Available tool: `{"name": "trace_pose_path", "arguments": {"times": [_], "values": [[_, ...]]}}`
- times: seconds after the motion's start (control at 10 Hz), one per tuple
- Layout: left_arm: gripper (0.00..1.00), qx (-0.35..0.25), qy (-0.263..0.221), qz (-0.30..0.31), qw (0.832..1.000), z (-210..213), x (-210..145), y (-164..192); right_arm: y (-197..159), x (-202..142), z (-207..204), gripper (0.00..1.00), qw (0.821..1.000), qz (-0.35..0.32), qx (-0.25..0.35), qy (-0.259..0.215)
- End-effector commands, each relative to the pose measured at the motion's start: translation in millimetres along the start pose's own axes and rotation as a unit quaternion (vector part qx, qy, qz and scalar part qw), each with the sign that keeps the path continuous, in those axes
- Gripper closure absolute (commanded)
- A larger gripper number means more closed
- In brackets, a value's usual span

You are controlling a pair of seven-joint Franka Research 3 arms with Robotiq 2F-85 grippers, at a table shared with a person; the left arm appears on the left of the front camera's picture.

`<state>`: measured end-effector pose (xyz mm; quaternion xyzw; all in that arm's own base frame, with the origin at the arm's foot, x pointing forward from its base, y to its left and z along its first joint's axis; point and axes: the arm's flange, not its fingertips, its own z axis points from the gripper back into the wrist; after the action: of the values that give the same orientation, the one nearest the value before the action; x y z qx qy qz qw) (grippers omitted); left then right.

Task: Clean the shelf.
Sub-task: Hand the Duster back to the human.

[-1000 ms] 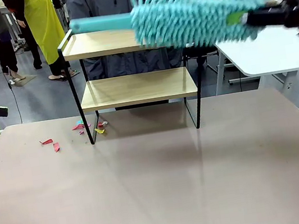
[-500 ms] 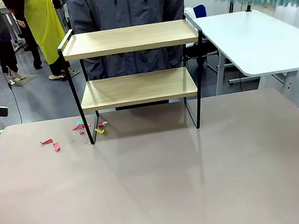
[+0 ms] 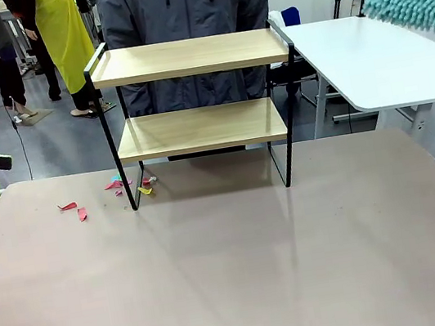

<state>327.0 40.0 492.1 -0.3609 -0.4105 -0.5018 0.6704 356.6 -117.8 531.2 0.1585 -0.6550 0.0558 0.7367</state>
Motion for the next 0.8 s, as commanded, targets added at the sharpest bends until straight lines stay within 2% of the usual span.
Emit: {"name": "trace_pose_path", "arguments": {"times": [0.0,0.4,0.7], "values": [[0.00,0.001,-0.014,0.002,1.000,-1,3,0,3,-35,0,0.83,1.000,0.019,-0.022,-0.004],[0.00,0.001,-0.014,0.002,1.000,-1,3,0,9,-98,4,0.83,0.999,0.037,-0.004,0.014],[0.00,0.001,-0.014,0.002,1.000,-1,3,0,13,-120,-3,0.83,0.999,0.037,-0.001,0.028]]}}
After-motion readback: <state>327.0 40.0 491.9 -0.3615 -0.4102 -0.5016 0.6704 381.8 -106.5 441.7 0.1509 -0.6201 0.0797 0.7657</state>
